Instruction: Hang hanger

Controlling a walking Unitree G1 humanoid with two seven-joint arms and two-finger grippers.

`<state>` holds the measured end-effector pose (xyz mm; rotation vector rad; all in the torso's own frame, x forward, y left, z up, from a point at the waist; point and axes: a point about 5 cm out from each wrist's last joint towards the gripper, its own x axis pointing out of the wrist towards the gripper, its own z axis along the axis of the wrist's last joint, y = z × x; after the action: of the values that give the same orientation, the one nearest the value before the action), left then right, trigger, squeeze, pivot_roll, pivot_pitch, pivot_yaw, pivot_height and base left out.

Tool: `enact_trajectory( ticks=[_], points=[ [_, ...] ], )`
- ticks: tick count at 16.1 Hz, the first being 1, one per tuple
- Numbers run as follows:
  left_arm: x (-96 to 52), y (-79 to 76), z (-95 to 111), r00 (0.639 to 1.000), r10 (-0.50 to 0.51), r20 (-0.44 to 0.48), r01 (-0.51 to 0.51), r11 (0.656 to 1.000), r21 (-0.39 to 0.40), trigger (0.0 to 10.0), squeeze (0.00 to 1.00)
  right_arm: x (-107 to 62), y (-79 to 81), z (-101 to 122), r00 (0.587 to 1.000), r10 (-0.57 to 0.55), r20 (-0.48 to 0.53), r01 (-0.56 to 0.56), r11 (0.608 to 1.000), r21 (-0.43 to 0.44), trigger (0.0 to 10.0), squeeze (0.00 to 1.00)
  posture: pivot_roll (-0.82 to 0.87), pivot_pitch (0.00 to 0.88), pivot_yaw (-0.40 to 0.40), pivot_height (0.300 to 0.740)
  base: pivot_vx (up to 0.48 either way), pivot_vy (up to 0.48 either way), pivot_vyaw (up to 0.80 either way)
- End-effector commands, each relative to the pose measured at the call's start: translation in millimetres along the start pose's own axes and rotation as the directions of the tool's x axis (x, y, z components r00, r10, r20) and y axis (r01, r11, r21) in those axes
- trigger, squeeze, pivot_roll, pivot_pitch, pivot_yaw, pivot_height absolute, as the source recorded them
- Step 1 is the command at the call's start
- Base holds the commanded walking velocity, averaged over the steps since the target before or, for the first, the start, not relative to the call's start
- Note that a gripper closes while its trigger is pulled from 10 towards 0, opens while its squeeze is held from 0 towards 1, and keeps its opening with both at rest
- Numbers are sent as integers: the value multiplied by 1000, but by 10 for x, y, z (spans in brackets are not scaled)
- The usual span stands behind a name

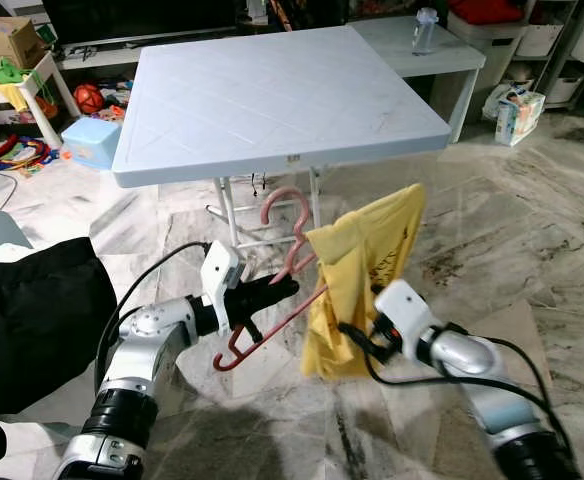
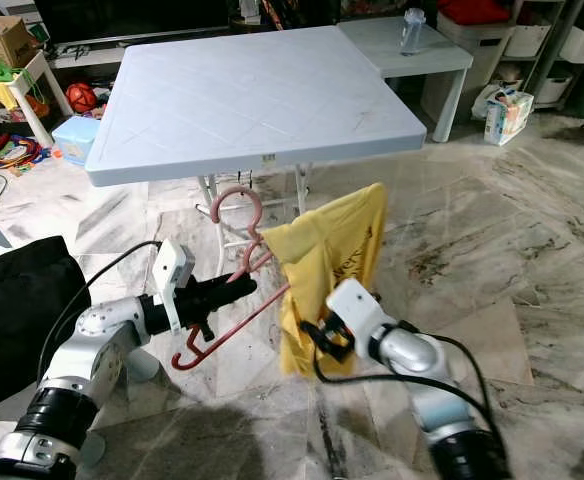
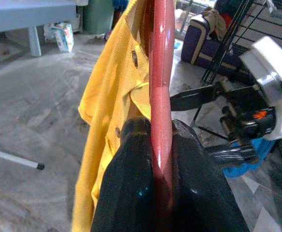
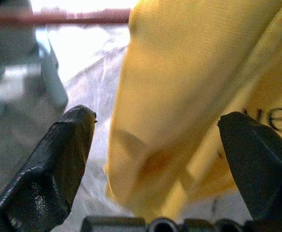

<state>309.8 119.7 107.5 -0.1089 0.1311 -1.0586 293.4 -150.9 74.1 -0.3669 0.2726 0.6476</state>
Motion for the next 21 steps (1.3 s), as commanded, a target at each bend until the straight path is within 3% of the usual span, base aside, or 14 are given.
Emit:
enact_trajectory(
  ticks=[1, 2, 4, 7, 8, 16, 21],
  points=[
    [59, -18, 186, 998, -36, 61, 33, 999, 42, 0, 0, 8, -42, 8, 997, -76, -9, 77, 994, 77, 10000, 0, -95, 51, 22, 740, 0, 0, 0],
    [97, -60, 198, 996, -46, 71, 43, 998, 39, 0, 0, 46, -72, -42, 985, -158, -64, 164, 981, 102, 10000, 0, -95, 51, 23, 740, 0, 0, 0],
    [119, -108, 207, 995, -66, 76, 63, 997, 36, 0, 0, 85, -32, -75, 978, -182, -96, 191, 978, 86, 10000, 0, -91, 53, 28, 740, 0, 0, 0],
    [125, -133, 238, 994, -81, 78, 78, 996, 37, 0, 0, 145, -73, -70, 945, -303, -122, 313, 948, 66, 10000, 0, -91, 52, 31, 740, 0, 0, 0],
    [125, -135, 258, 993, -84, 80, 81, 996, 39, 0, 0, 148, -145, -38, 920, -377, -110, 385, 921, 63, 0, 0, -91, 52, 31, 740, 0, 0, 0],
    [113, -185, 196, 994, -89, 65, 87, 996, 31, 0, 0, -62, -633, 44, 780, -624, -48, 626, 775, 84, 0, 0, -90, 46, 26, 740, 0, 0, 0],
    [99, -159, 147, 997, -70, 37, 69, 997, 46, 510, 0, -106, -704, 101, 734, -679, -15, 676, 729, 108, 0, 0, -94, 41, 26, 740, 0, 0, 0]
  ],
)
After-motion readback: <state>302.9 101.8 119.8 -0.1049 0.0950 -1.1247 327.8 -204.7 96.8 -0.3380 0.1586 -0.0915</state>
